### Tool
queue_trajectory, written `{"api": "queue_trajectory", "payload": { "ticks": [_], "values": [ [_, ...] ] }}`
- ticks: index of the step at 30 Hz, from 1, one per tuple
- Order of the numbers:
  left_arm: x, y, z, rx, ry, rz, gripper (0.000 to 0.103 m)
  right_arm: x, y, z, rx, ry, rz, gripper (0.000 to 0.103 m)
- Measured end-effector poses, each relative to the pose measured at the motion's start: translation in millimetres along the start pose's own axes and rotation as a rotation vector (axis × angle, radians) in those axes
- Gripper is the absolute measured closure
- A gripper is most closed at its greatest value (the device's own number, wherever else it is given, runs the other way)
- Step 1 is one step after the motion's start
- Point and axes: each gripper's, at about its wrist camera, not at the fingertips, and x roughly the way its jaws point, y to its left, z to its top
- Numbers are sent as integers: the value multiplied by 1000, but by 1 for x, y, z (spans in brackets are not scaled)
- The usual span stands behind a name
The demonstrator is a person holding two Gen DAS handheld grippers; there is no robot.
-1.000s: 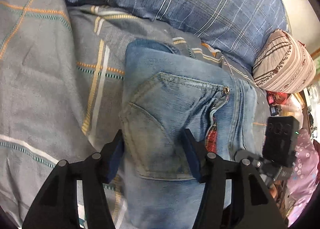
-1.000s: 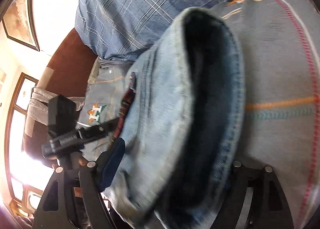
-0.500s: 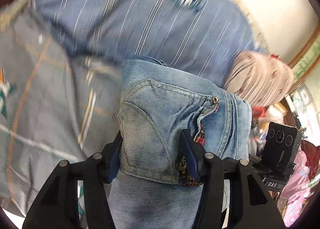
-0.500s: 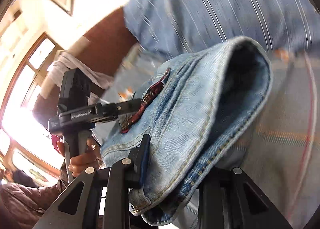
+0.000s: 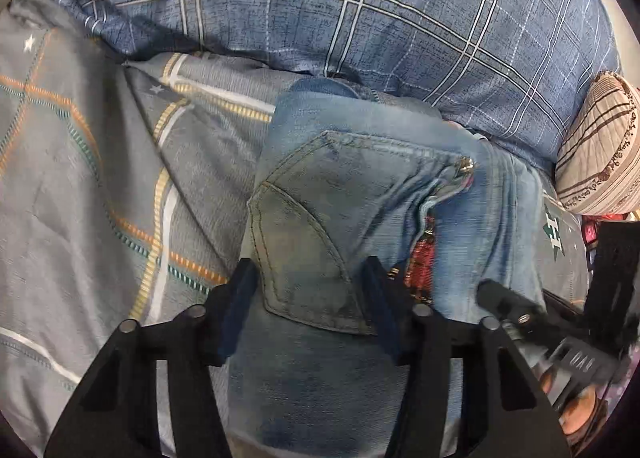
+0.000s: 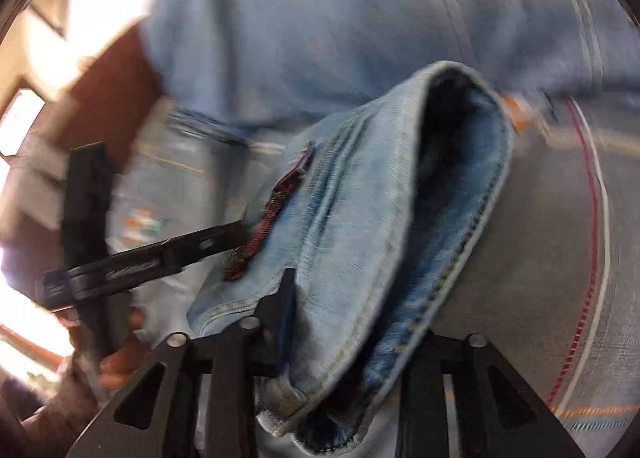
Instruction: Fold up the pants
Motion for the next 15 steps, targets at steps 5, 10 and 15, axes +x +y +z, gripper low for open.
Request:
{"api": "queue_trajectory", "payload": {
  "ticks": [5,10,15],
  "values": [
    [-18,5,-10,16,-45,36,25,-27,-39,-11,179,-101,81,41],
    [-48,-8,-44,30,-134,162,21,-83,-21,-30,197,-209,-87,8],
    [-71,-20,-83,18,-263,292,20,-114,32,-55,119,-313,-341,1]
  ]
}}
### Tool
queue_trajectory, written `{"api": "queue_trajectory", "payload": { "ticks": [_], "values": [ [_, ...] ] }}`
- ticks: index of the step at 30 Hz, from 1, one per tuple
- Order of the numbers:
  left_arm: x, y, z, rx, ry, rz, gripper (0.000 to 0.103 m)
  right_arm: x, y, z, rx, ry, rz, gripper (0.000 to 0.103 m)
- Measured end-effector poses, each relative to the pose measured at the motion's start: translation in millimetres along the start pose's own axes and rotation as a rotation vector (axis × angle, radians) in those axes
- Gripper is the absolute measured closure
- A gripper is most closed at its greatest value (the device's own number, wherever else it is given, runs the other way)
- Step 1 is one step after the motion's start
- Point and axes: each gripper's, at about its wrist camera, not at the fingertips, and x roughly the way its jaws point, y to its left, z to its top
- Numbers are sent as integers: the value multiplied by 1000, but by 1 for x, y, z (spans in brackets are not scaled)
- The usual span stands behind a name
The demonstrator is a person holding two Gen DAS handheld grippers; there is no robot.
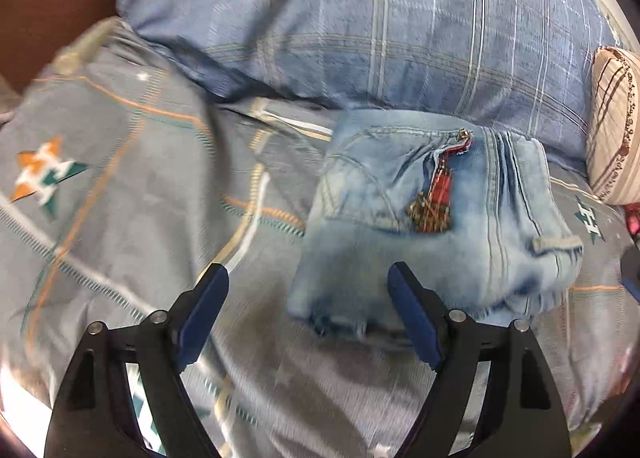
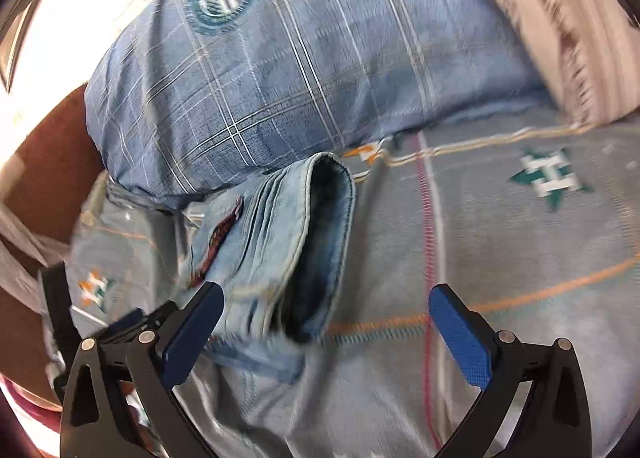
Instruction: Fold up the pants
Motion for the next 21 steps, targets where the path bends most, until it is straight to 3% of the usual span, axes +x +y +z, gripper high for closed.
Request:
{"api": "queue_trajectory", "payload": {
  "ticks": [3,6,9,15,21],
  "values": [
    [-20,-2,-19,0,-93,51,19,-21,19,-28,-108,-74,-170,1],
    [-27,-9,-34,50,-119,87,18,-31,41,-50,-223,-118,-303,1],
    [-28,-15,-46,90,-98,80,18,-45,48,-59,-263,-172,-344,1],
    [-36,-20,-57,113,-80,46,18,-65,55,-65,-295,-233,-331,1],
    [-51,-26,-59,127,-98,27,18,-68,52,-74,-324,-224,-351,1]
  ]
}}
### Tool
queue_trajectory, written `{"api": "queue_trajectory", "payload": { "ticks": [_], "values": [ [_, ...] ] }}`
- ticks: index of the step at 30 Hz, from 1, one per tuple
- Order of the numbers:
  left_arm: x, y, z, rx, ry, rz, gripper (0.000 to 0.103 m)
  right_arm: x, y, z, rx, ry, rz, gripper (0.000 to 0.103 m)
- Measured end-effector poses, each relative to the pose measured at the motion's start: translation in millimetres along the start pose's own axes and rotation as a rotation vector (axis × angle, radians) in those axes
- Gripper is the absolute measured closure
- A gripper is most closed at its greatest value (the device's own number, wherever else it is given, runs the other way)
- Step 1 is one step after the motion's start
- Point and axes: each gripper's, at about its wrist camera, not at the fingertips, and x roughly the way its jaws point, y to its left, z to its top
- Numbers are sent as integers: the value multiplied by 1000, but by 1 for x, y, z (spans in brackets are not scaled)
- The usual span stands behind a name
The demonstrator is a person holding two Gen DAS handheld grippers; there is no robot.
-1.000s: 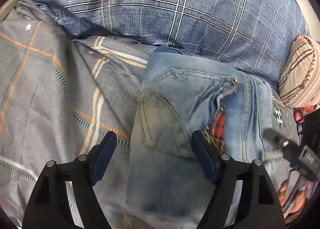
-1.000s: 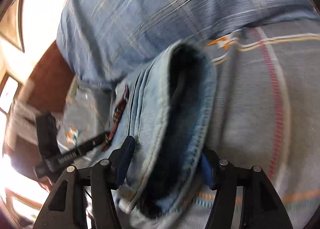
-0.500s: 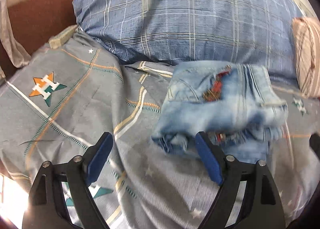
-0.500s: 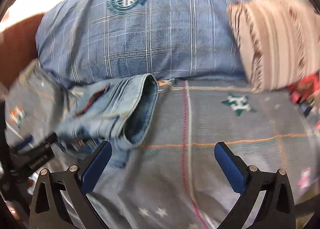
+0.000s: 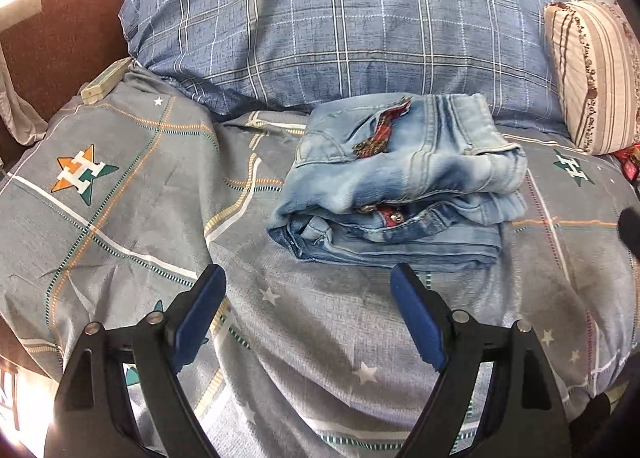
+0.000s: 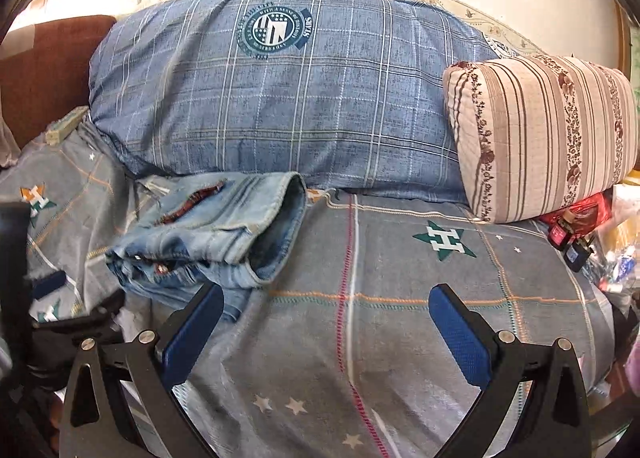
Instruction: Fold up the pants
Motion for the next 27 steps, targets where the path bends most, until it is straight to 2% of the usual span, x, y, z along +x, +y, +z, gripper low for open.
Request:
{"api": "queue_trajectory", "payload": {
  "ticks": [5,12,17,20,27],
  "values": [
    [-12,9,-5,17,-8,-2,18,3,-4,-6,-29,25,-12,1],
    [-13,18,-7,-1,35,-27,18,14,-8,-10,17,93,11,0],
    [-8,15,-8,-34,94,-33,18,14,-5,-15,-18,94,0,1],
    [-3,7,-7,-16,124,-50,18,16,-8,-15,-17,95,-6,0],
    [0,-1,-5,-15,143,-86,18,22,-15,-13,1,104,-13,0]
  ]
}}
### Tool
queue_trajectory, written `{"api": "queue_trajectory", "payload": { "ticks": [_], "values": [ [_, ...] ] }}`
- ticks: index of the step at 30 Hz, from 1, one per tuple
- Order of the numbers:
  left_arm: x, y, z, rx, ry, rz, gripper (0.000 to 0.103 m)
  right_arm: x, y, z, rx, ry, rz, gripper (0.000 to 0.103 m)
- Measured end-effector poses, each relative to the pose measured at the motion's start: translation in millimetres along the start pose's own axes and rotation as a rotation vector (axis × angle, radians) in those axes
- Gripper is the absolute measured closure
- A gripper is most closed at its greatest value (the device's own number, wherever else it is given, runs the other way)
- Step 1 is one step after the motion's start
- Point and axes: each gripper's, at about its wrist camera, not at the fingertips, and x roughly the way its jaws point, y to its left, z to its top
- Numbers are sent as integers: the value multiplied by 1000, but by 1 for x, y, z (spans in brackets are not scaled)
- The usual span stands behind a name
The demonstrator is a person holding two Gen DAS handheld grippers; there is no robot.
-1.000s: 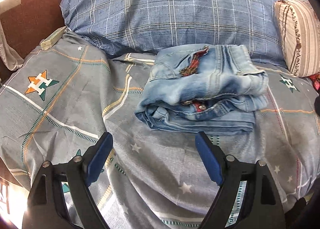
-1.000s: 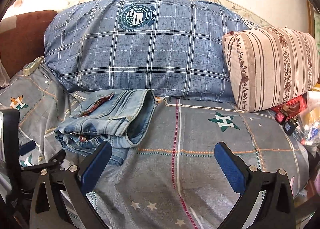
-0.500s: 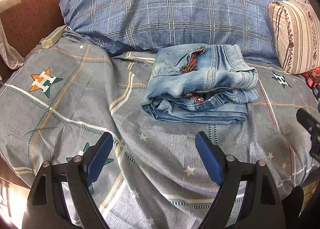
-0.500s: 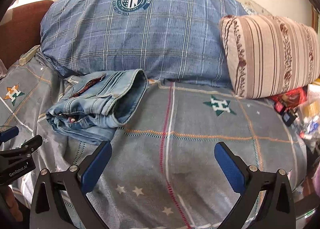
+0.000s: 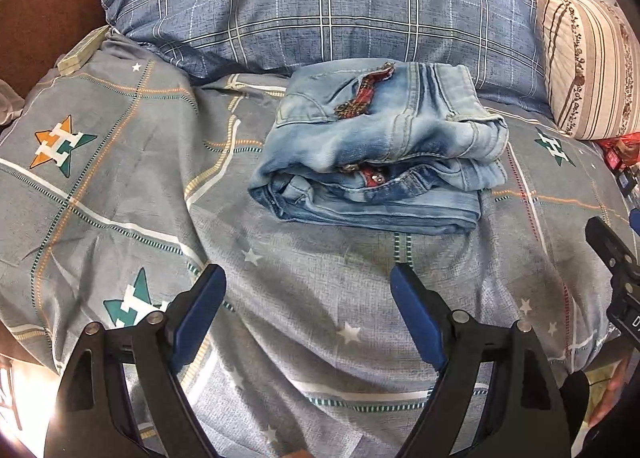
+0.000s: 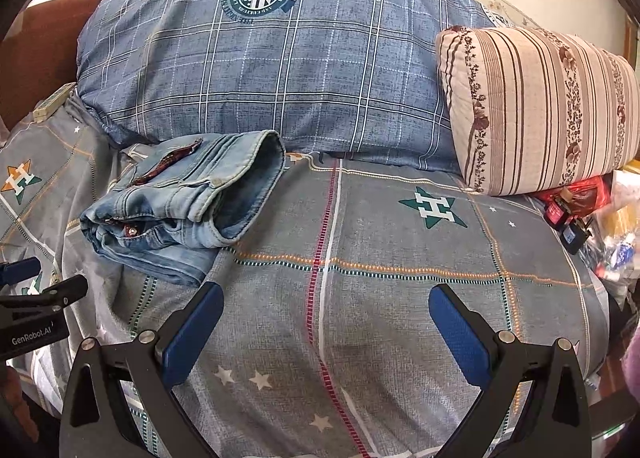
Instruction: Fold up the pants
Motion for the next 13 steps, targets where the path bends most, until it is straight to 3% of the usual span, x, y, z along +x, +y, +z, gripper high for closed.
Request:
{"api": "queue_trajectory", "payload": {
  "ticks": [9,13],
  "values": [
    [-19,-15,10,14,-80,-61,18,5,1,2,3,10,6,1],
    [-28,-22,13,41,-133,-50,18,6,-3,6,7,6,-3,0]
  ]
}}
